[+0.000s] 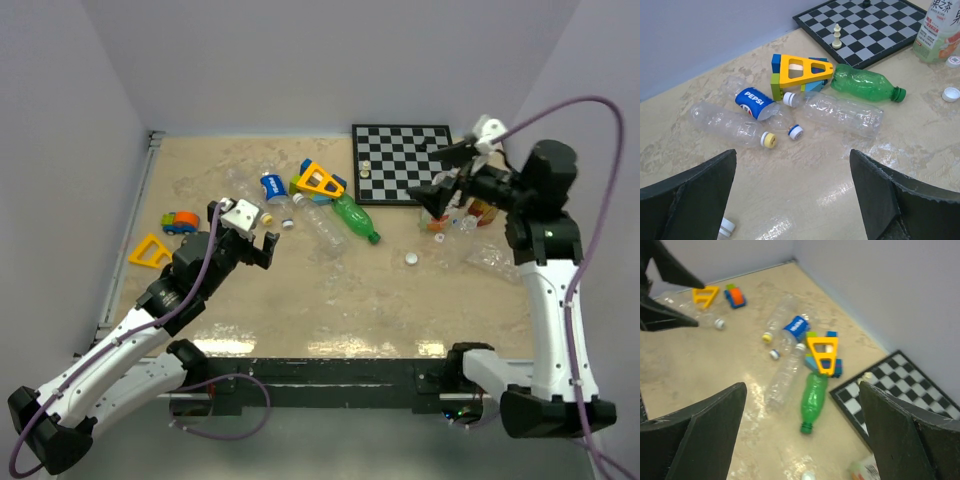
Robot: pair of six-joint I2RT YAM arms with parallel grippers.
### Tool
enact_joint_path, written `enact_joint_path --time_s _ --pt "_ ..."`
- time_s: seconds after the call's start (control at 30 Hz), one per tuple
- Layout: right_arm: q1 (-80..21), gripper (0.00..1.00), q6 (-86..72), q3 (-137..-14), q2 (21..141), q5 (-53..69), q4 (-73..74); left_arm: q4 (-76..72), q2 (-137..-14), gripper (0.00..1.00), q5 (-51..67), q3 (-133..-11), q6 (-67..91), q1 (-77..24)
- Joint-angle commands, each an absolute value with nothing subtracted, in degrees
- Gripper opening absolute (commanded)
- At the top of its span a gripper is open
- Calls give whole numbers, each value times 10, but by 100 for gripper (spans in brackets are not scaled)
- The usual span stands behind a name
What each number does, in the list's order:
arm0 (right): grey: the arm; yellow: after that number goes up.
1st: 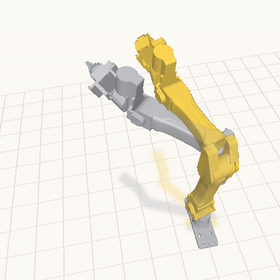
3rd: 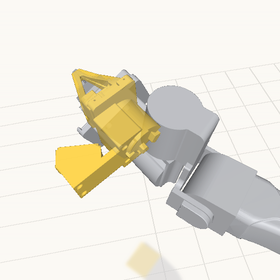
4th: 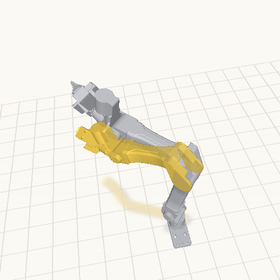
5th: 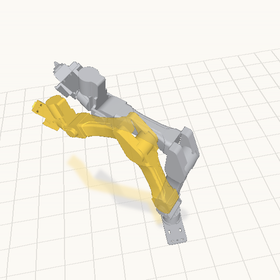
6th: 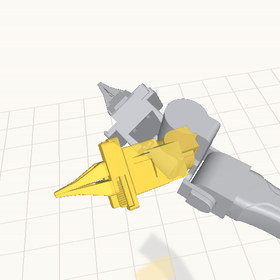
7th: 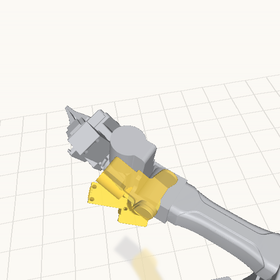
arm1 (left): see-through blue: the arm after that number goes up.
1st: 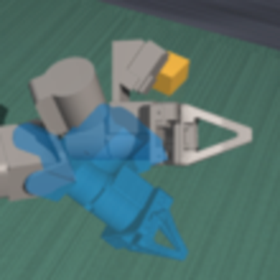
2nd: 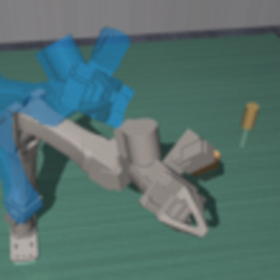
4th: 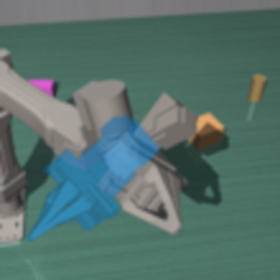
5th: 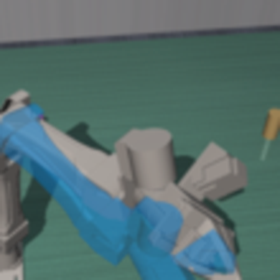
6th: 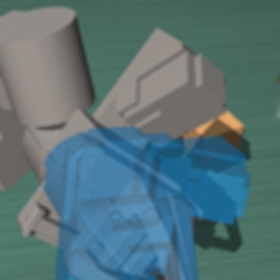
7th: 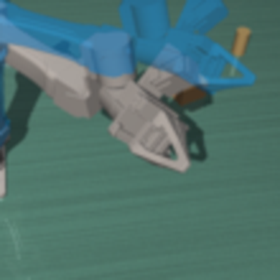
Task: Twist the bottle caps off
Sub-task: Pick up the plastic bottle at the center of the board.
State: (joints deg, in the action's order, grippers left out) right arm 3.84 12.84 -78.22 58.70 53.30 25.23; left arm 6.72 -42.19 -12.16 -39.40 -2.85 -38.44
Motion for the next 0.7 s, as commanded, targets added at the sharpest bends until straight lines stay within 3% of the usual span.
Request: enact_joint_path --time_s 0.0,0.17,0.37,0.67 --pt "-87 98 239 -802 635 443 318 45 -423 100 -126 -388 -38 -386" --pt "-254 98 279 -793 734 267 311 44 -432 100 -128 -387 -37 -386" --pt "-364 98 161 -801 881 130 214 47 -425 100 -190 -388 -24 -386" --pt "-413 98 4 -860 1056 -58 157 36 -395 100 -243 -372 -33 -386"
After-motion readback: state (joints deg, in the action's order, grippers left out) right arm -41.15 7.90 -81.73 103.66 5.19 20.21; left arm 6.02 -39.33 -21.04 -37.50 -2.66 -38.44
